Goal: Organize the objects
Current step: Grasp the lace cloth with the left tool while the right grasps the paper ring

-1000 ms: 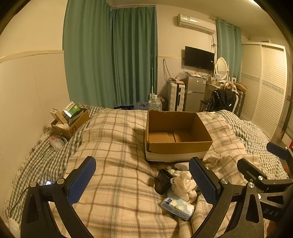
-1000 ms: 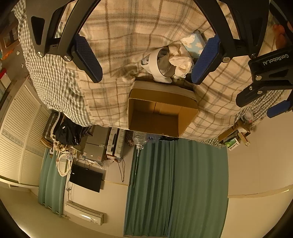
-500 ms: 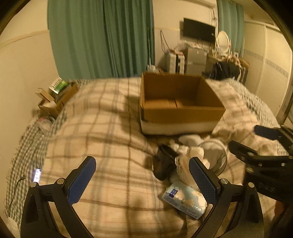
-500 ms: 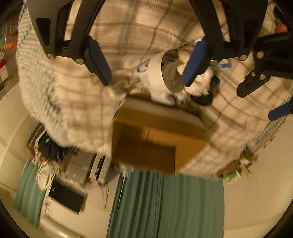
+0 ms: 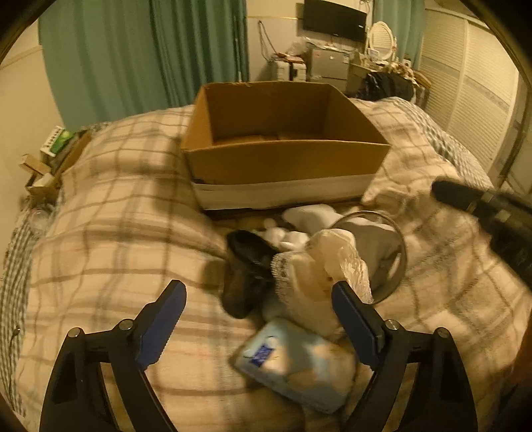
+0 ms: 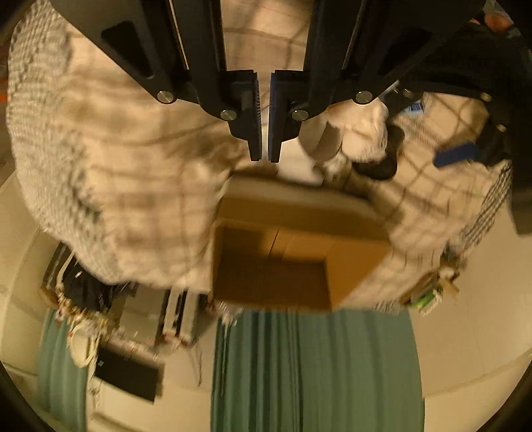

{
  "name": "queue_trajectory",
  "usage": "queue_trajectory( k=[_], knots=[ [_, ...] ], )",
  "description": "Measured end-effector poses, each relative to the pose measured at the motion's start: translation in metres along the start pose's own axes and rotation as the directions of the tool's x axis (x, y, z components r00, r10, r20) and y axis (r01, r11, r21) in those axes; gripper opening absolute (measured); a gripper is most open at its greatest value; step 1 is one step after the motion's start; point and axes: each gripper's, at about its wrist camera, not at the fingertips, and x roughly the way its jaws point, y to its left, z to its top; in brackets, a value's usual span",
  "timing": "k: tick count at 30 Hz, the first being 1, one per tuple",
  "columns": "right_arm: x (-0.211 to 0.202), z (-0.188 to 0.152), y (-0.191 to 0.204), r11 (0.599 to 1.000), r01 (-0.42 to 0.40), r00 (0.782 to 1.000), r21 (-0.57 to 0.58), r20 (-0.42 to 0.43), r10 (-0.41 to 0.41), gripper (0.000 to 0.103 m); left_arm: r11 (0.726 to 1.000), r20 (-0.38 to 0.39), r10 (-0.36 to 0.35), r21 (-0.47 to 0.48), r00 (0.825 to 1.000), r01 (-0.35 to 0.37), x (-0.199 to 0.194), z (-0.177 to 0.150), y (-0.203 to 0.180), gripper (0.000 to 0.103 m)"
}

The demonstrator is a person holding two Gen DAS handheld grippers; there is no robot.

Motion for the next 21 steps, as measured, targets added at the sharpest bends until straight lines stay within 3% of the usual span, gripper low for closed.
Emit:
queue_trajectory(
  k=[3,6,9,11,12,13,15,21],
  knots=[
    [-0.009,0.005,-0.007,1.0,0.016,1.0,0.007,0.023,-0.017,0.003,0.999,-0.009,-0.028,0.026,1.0,0.029,0.004,0.005,-0.01,0.087],
    [-0.002,0.003,-0.007,1.0,-0.007,1.0,-0.002,-0.01,0.007,0.003,0.998,-0.025,-0.049,0.031,0.998,0.05,0.01,0.008,-0.013,0.079],
    [0.009,-0.005,-0.004,1.0,-0.018,0.999,-0.006,-0.05,0.017,0.004,0.995,-0.069,-0.099,0.024,0.993,0.101,0.025,0.009,-0.016,0.078],
    [0.014,-0.009,-0.003,1.0,-0.019,0.998,-0.001,-0.062,0.019,0.009,0.994,-0.087,-0.1,0.041,0.991,0.104,0.034,0.01,-0.02,0.074],
    [0.016,-0.01,-0.003,1.0,-0.024,0.997,0.004,-0.069,0.024,0.014,0.993,-0.086,-0.099,0.05,0.991,0.103,0.037,0.01,-0.021,0.058],
    [0.016,-0.012,-0.004,1.0,-0.026,0.997,0.008,-0.068,0.027,0.029,0.991,-0.08,-0.111,0.067,0.991,0.116,0.037,0.01,-0.024,0.037],
    [0.016,-0.013,-0.005,0.999,-0.031,0.997,0.02,-0.064,0.033,0.044,0.98,-0.096,-0.18,0.069,0.979,0.187,0.036,0.01,-0.026,0.009],
    [0.029,-0.015,-0.002,0.997,-0.067,0.992,0.036,-0.101,0.071,0.044,0.985,0.013,-0.161,0.066,0.987,0.16,0.004,0.008,-0.015,0.007]
  ],
)
